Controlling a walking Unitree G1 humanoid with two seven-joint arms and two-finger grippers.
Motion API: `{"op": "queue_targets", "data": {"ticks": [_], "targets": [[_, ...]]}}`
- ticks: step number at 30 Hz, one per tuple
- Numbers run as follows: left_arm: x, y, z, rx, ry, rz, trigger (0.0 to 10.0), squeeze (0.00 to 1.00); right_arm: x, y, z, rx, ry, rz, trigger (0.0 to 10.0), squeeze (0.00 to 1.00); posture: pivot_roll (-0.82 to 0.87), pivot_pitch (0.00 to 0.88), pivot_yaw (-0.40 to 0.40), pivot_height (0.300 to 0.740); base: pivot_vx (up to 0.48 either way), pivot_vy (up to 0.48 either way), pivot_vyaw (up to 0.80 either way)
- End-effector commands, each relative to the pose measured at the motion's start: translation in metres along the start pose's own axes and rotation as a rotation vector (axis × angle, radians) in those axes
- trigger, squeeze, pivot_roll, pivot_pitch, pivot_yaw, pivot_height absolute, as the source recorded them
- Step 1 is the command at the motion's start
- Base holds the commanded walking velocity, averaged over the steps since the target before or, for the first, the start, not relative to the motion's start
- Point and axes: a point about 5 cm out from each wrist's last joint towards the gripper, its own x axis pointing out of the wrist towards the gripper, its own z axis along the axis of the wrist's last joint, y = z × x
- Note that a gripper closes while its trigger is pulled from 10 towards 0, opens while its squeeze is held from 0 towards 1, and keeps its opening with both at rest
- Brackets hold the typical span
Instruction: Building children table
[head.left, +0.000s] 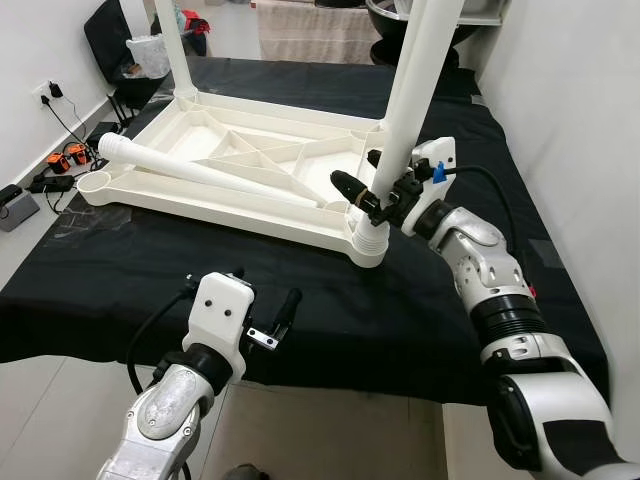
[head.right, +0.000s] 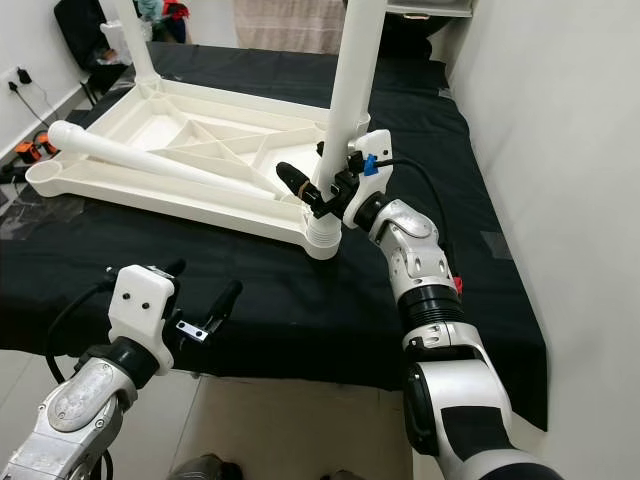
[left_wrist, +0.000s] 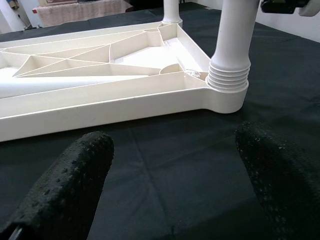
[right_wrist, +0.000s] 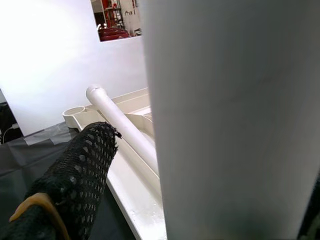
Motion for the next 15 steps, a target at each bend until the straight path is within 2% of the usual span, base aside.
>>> {"op": "queue_targets", "data": {"ticks": [1,15], "targets": [[-0.0014,-0.0015,-0.0004,0.004,0.006,-0.001,10.0,0.00,-0.0004,0.0007,-0.0041,-0.018,0.022,0.011,10.0,0.00,0.09,0.088,-0.063,0.740,0.000,0.000,0.00],[-0.0010,-0.0012,0.0002,0.005,0.002,-0.001,10.0,0.00,-0.0033,-0.0057,-0.0031,-0.062,0.052,0.011,10.0,0.00,0.09,0.091,-0.065,0.740,0.000,0.000,0.00]]}}
